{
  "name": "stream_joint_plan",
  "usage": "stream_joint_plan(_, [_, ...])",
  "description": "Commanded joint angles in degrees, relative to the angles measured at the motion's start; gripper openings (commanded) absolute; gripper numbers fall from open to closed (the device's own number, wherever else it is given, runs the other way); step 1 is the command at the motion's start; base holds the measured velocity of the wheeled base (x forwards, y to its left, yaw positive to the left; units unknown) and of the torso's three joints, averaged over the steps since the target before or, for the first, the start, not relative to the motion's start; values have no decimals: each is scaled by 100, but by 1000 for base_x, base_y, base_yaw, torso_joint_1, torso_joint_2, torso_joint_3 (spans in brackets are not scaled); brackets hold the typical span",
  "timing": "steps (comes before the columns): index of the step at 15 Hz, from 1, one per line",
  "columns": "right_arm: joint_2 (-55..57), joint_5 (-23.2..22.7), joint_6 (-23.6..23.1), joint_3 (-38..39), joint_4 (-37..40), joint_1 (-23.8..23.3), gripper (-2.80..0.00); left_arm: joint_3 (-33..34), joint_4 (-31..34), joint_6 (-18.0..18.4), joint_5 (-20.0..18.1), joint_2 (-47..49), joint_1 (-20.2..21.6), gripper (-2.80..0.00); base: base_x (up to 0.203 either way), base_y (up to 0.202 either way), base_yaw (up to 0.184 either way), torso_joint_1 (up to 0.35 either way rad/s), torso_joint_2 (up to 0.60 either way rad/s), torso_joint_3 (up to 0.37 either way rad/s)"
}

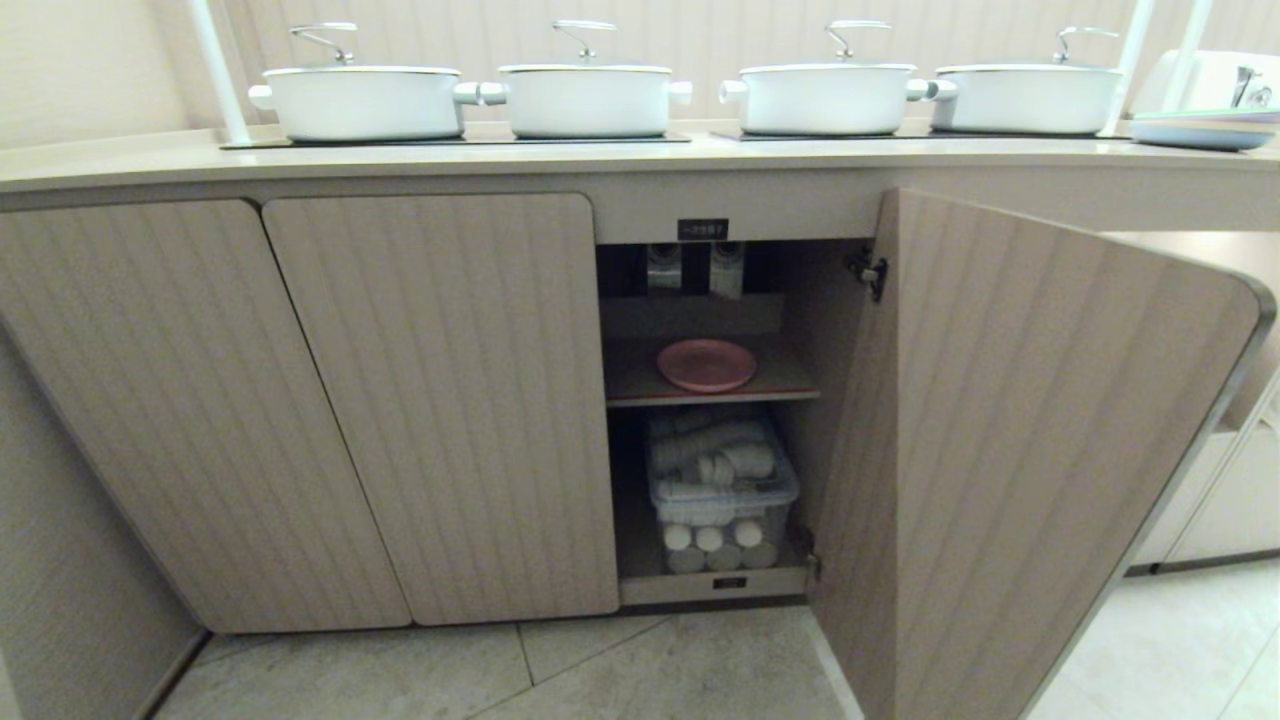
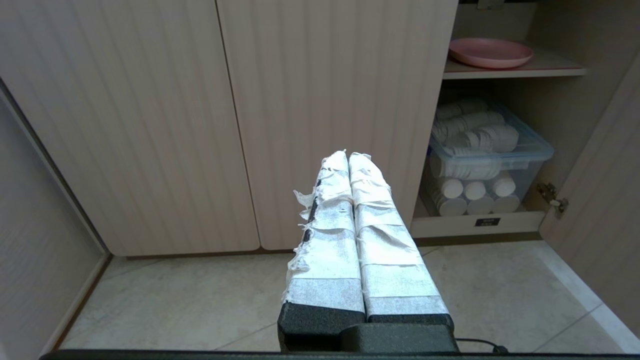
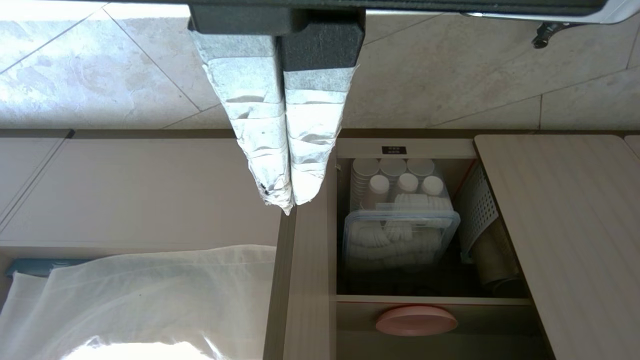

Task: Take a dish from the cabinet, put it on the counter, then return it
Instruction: Close the cabinet door

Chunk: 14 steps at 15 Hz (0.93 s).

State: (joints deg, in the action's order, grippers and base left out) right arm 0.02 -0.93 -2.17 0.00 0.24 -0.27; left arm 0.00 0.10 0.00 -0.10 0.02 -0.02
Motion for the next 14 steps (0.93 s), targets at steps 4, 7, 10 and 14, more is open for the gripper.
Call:
stream_joint_plan(4, [6,-3,-3,0,2,0,-280,0,-1,0,1,-2,2,-280,0,0,0,0,0,0])
stream_joint_plan(7, [-2,-12,-126,0,19,0,-280,0,-1,0,1,-2,-6,-280,0,0,0,0,0,0])
stream_joint_plan(10, [6,6,41,0,2,0,-280,0,-1,0,1,-2,-6,-280,0,0,0,0,0,0])
stream_joint_plan(14, [-2,93,137,0,2,0,-280,0,-1,0,1,-2,2,-280,0,0,0,0,0,0])
